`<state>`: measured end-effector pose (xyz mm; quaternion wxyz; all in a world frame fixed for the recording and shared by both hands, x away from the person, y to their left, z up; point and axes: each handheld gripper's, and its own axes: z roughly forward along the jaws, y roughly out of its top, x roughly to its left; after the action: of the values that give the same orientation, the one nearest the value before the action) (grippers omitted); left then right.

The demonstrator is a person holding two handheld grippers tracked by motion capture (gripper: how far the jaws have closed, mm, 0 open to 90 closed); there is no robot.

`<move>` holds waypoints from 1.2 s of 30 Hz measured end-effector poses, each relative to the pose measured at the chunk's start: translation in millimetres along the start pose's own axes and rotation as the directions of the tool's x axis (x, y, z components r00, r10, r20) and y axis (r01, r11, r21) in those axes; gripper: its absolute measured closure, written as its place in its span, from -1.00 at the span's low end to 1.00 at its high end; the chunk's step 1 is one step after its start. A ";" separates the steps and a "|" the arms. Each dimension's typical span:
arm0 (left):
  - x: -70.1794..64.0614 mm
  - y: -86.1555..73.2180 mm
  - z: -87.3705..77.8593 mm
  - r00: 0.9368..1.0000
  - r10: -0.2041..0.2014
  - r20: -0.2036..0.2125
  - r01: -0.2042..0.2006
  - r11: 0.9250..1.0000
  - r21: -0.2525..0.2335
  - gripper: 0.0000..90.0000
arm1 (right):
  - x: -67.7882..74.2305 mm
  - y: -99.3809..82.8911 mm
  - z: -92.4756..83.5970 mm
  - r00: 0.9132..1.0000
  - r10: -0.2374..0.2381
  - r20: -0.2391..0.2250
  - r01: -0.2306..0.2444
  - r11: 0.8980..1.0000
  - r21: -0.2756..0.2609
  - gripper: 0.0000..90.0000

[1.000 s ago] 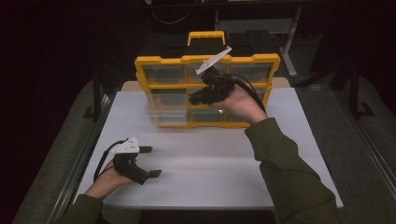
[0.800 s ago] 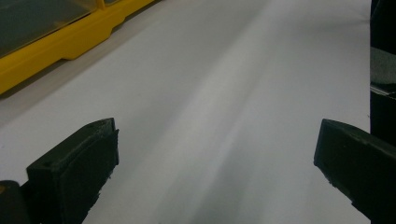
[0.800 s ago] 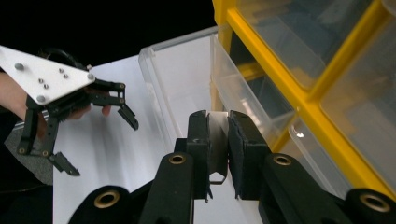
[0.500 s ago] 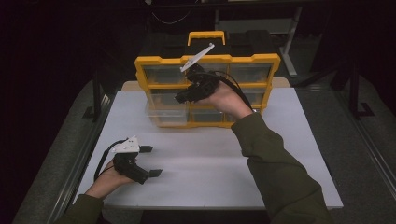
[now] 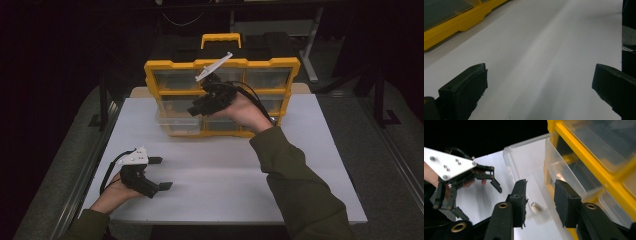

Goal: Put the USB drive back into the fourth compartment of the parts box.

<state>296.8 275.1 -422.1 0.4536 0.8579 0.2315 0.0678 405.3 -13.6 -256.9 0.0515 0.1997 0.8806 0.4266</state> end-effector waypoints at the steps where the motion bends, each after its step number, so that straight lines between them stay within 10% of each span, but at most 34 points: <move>1: -0.2 0.0 0.0 1.000 0.001 -0.001 -0.001 1.000 0.001 -1.00 | -0.7 -3.3 -2.9 1.000 0.002 0.005 -0.002 1.000 -0.003 0.25; 21: -0.8 -0.4 0.8 1.000 0.003 0.005 -0.003 1.000 0.009 -1.00 | -3.0 -80.2 -26.3 0.991 0.088 0.105 -0.081 0.995 -0.063 -0.52; 36: 0.3 -1.6 0.2 1.000 -0.003 0.005 0.003 1.000 0.005 -1.00 | -1.4 -124.1 -22.2 0.982 0.125 0.143 -0.111 0.989 -0.097 -0.71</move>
<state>296.6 275.8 -423.5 0.4520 0.8590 0.2317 0.0644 362.6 -99.4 -338.9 0.1002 0.2803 0.8412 0.4514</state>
